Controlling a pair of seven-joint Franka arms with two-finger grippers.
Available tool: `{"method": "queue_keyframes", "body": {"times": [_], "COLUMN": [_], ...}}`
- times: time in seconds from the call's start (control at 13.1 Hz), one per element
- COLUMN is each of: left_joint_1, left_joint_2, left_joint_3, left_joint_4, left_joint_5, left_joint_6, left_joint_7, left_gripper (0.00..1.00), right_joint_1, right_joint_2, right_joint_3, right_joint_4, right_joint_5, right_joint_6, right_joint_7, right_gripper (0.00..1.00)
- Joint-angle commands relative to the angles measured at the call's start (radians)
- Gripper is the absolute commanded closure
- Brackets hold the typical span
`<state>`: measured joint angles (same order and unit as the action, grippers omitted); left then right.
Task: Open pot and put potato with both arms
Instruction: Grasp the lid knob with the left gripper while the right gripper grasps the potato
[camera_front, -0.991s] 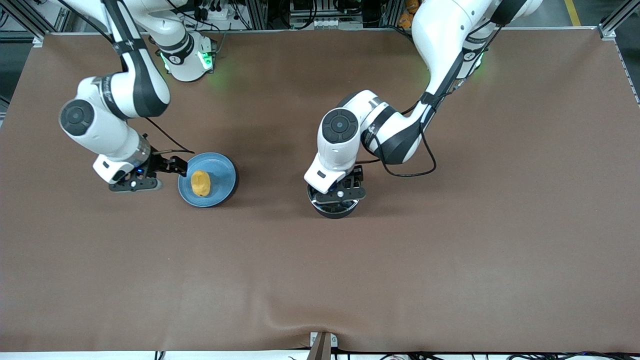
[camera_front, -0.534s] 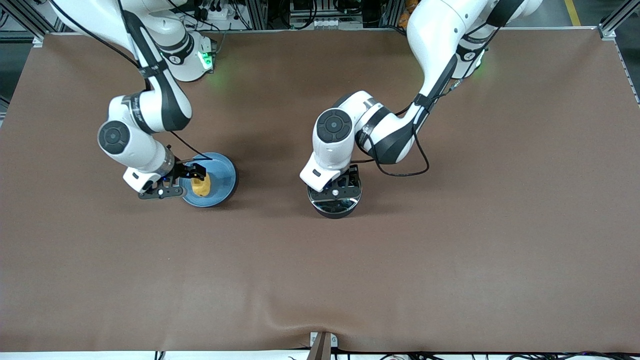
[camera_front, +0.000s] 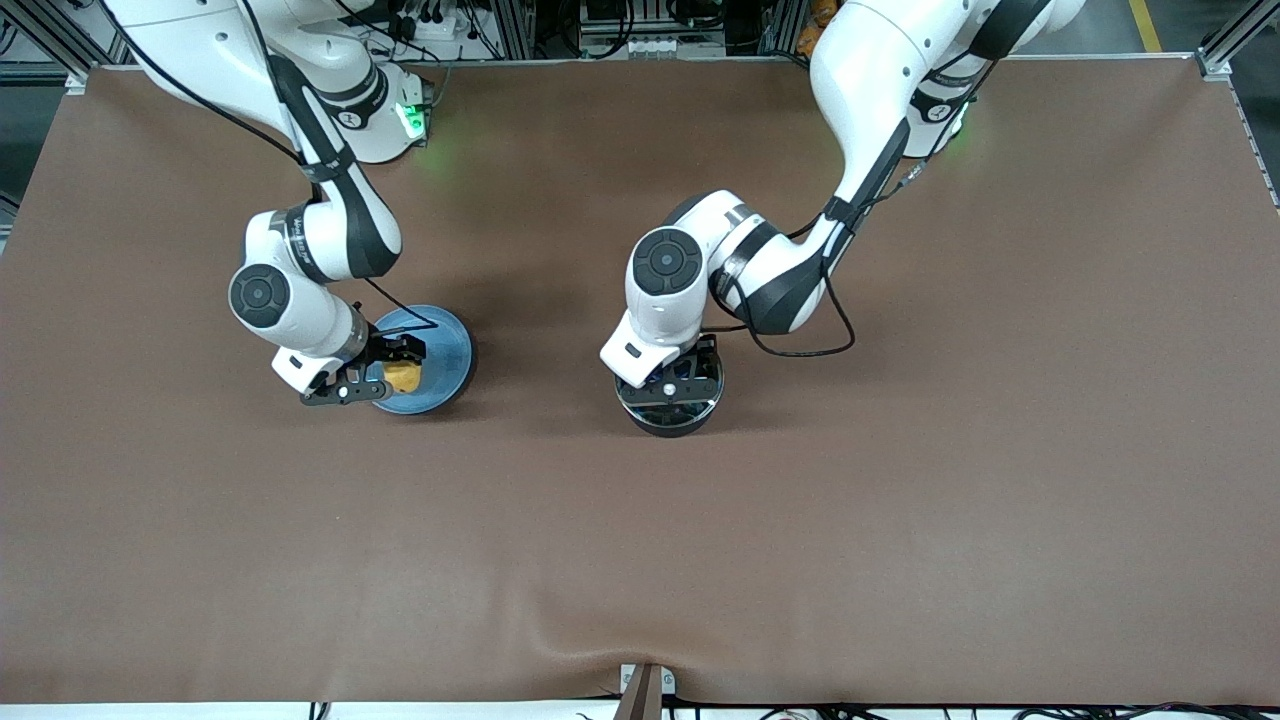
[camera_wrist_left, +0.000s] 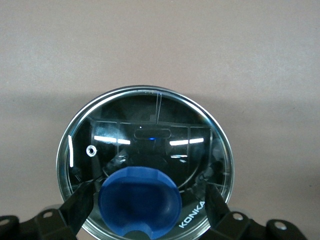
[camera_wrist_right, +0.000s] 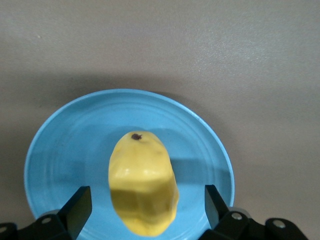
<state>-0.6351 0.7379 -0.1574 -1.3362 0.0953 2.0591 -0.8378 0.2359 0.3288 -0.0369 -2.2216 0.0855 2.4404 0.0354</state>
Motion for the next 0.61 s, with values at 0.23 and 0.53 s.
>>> {"method": "queue_keyframes", "body": {"times": [0.23,0.53], "left_joint_1": [-0.008,-0.003], "left_joint_2": [0.012,-0.003], "left_joint_3": [0.006,0.006], "left_joint_4": [0.022,0.02], "left_joint_5": [0.027,0.031], "left_joint_6": [0.0,-0.013], "left_joint_7": [0.06,0.108], "left_gripper": [0.3,1.0], "right_joint_1": [0.014,0.016], "right_joint_2": [0.047,0.058], "right_joint_3": [0.0,0.002], "right_joint_4": [-0.003,-0.003], "right_joint_5": [0.014,0.014], "right_joint_6": [0.057,0.058], "right_joint_7": [0.008,0.008], "right_gripper": [0.0,0.41]}}
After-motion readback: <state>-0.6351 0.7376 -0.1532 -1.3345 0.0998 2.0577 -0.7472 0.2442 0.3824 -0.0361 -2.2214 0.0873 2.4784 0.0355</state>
